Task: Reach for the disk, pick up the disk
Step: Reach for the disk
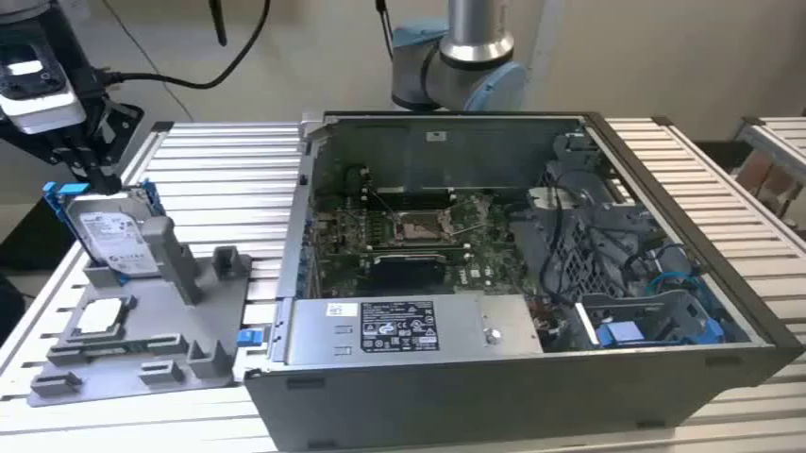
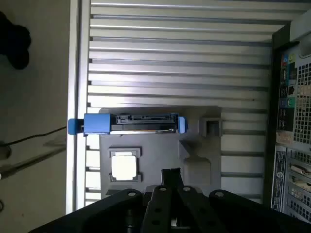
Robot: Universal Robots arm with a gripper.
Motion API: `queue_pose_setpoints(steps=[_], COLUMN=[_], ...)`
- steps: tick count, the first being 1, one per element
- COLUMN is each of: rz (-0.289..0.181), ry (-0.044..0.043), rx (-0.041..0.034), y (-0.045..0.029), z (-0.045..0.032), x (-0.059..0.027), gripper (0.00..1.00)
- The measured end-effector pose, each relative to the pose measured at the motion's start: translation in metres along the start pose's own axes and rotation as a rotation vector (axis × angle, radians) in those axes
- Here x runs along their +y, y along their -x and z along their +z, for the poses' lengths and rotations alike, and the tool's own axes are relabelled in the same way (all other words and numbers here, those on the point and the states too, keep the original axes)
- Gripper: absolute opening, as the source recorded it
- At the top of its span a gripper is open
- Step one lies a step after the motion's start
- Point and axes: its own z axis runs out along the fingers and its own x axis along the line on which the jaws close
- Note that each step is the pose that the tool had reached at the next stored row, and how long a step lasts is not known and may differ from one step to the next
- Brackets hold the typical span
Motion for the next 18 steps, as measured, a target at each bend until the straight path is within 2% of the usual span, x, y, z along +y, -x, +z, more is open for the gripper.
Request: queue_pose_setpoints(steps=[13,18], rz=[0.0,0.0], ry=[0.0,-0.0001], rx=[0.0,0.0001], y=[0.0,-0.0003], z=[0.0,0.0003], x=[0.0009,0.0098], gripper=[0.0,0.0])
